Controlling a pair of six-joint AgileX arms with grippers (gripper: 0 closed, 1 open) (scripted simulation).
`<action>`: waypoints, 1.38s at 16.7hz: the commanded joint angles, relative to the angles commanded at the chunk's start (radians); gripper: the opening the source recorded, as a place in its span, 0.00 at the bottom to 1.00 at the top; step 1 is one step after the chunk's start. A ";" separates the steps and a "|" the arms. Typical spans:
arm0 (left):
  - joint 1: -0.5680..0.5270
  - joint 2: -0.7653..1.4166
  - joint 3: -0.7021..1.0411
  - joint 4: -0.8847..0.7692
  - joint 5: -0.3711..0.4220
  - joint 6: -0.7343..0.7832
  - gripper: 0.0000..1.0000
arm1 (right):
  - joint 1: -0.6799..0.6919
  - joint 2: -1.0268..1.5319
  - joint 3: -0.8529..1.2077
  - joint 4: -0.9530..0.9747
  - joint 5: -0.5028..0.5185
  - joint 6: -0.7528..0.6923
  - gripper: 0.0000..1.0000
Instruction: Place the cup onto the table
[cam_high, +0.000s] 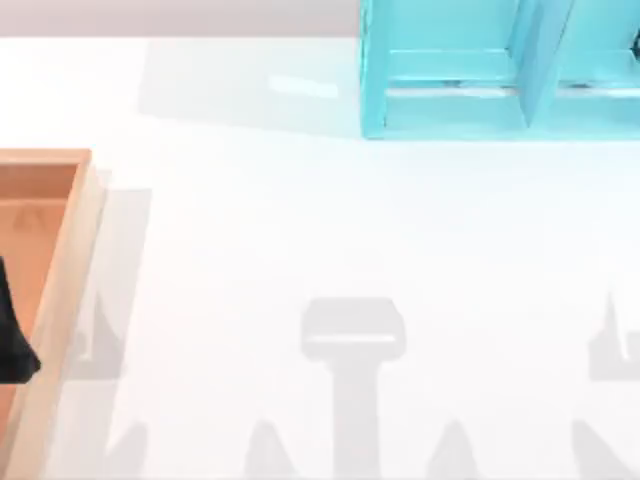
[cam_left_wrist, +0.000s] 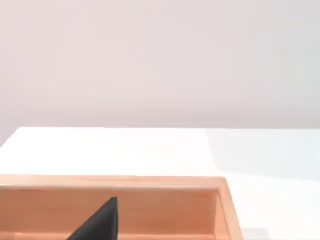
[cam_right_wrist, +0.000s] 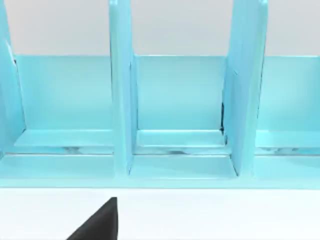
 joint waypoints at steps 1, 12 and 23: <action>0.000 0.000 0.000 0.000 0.000 0.000 1.00 | 0.000 0.000 0.000 0.000 0.000 0.000 1.00; 0.110 0.558 0.462 -0.496 -0.002 0.115 1.00 | 0.000 0.000 0.000 0.000 0.000 0.000 1.00; 0.256 1.406 1.104 -1.188 -0.001 0.275 1.00 | 0.000 0.000 0.000 0.000 0.000 0.000 1.00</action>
